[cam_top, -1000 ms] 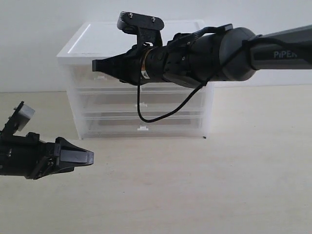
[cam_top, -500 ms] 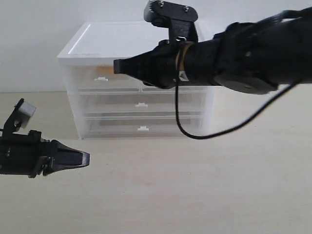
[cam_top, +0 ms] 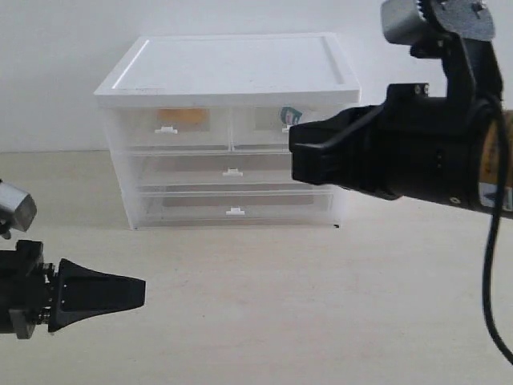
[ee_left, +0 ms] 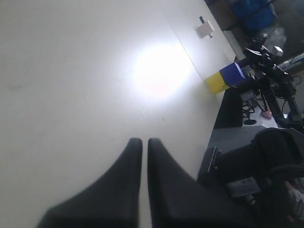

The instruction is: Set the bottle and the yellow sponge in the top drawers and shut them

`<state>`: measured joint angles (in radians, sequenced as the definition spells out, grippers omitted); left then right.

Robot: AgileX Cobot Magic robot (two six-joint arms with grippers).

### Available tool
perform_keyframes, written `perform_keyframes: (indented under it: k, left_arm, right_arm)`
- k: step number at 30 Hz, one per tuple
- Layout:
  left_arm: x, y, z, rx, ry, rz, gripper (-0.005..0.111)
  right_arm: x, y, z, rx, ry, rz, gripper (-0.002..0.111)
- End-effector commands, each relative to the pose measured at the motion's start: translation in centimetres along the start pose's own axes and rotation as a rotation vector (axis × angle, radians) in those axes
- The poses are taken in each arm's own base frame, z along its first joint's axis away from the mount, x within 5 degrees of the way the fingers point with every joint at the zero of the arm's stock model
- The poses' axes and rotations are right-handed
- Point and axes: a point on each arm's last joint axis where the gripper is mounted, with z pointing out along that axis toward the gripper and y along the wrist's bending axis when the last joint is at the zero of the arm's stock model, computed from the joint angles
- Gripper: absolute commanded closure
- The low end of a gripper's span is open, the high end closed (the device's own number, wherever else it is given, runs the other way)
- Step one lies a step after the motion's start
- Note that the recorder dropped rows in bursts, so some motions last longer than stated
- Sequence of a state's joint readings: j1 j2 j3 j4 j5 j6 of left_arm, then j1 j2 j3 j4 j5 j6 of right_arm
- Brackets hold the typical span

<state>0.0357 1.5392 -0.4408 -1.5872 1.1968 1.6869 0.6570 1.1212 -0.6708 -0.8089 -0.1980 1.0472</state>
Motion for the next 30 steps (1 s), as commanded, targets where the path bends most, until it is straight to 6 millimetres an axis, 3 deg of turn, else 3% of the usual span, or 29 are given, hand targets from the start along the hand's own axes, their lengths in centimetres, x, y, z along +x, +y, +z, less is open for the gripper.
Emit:
perform_keyframes:
  k: [1, 9, 26, 30]
  left_arm:
    - [0.2, -2.5, -1.0, 0.014, -0.119, 0.027, 0.103]
    - [1.0, -4.7, -1.8, 0.014, -0.163, 0.117, 0.103]
    - [0.6, -4.8, -1.9, 0.012, -0.206, 0.109, 0.103]
    - [0.2, -6.4, -3.0, -0.085, -0.255, 0.304, 0.103]
  right_arm:
    - [0.9, -0.3, -1.3, 0.018, 0.006, -0.019, 0.108]
    - [1.0, -0.5, -1.3, 0.034, 0.016, -0.017, 0.108]
    - [1.0, -0.5, -1.3, 0.034, 0.016, -0.017, 0.108]
    - [1.0, -0.5, -1.3, 0.034, 0.016, -0.017, 0.108]
